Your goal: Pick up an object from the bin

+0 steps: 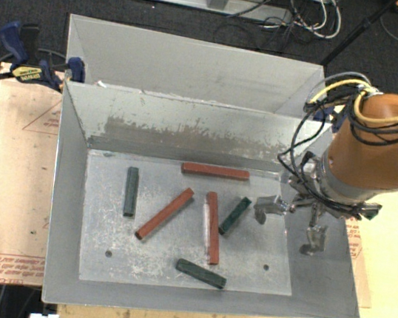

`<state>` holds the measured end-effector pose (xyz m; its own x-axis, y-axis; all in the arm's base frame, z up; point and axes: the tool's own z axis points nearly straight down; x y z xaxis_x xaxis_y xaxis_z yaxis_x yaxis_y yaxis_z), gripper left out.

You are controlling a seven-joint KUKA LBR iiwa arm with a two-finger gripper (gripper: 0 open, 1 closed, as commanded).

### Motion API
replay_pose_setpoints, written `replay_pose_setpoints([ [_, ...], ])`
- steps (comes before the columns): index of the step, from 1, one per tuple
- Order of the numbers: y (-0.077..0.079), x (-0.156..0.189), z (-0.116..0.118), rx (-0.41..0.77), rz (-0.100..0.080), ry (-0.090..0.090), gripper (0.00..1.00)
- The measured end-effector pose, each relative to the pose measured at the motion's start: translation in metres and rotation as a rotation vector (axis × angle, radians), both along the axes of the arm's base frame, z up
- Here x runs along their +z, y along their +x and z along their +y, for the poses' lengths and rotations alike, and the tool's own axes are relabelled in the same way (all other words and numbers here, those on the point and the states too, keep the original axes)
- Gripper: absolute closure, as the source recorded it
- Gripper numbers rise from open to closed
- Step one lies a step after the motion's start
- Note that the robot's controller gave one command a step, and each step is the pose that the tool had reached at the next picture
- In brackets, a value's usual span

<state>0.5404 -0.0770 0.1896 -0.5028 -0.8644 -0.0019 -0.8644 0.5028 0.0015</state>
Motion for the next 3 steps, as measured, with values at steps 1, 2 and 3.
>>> replay_pose_setpoints([
  [1,0.044,-0.037,0.019,-0.064,-0.003,0.002,0.0],
  [2,0.09,-0.06,0.05,0.088,-0.004,0.001,0.0],
  [3,0.086,-0.12,0.042,0.115,-0.006,0.005,0.0],
])
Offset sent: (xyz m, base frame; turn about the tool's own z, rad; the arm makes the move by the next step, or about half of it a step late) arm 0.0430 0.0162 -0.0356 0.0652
